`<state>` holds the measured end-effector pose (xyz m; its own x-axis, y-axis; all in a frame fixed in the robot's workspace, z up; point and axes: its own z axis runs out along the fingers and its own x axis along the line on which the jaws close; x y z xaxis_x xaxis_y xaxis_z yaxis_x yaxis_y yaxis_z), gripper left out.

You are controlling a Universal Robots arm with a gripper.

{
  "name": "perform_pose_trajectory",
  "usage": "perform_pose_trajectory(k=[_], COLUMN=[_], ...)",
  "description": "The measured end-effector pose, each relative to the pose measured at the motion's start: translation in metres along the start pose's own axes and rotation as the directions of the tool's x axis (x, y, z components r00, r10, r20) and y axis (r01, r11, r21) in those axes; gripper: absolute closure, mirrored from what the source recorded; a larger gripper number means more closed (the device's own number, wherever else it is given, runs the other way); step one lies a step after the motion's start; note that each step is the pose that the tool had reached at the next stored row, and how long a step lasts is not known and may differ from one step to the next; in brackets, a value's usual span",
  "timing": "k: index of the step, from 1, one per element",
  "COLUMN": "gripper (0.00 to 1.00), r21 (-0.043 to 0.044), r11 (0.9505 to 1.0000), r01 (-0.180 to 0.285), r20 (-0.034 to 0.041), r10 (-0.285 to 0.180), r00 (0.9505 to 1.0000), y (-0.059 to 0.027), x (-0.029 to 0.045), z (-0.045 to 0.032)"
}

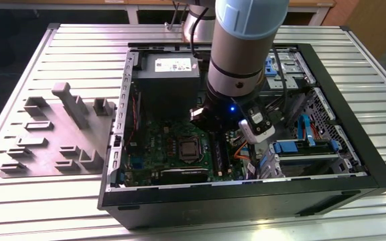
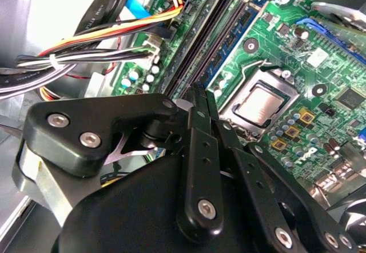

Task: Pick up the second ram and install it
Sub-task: 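Insert the second ram into the second slot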

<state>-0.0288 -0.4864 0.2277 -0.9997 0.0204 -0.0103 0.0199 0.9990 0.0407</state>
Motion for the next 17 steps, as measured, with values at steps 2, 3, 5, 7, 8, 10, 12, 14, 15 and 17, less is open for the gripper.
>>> perform_pose_trajectory(k=[2,3,5,7,8,10,12,14,15,17], gripper=[0.89,0.89,0.89,0.89,0.89,0.89,0.89,0.89,0.89,0.89], r21=[0.0,0.0001,0.0003,0.0002,0.0002,-0.0001,0.0,0.0001,0.0,-0.0001], r11=[1.0,1.0,1.0,1.0,1.0,1.0,1.0,1.0,1.0,1.0], r01=[0.0,0.0,0.0,0.0,0.0,0.0,0.0,0.0,0.0,0.0], r20=[0.0001,0.0001,0.0001,0.0,0.0,0.0002,0.0001,0.0001,0.0002,0.0002], r10=[0.0,0.0,0.0,0.0,0.0,0.0,0.0,0.0,0.0,0.0], r00=[1.0,1.0,1.0,1.0,1.0,1.0,1.0,1.0,1.0,1.0], y=[0.0,-0.0001,-0.0001,0.0,0.0,0.0,0.0,0.0001,0.0001,0.0], x=[0.0008,0.0011,0.0011,0.0006,0.0003,-0.0005,-0.0005,-0.0006,-0.0006,-0.0005], z=[0.0014,0.0018,0.0021,0.0022,0.0022,0.0023,0.0023,0.0026,0.0028,0.0035])
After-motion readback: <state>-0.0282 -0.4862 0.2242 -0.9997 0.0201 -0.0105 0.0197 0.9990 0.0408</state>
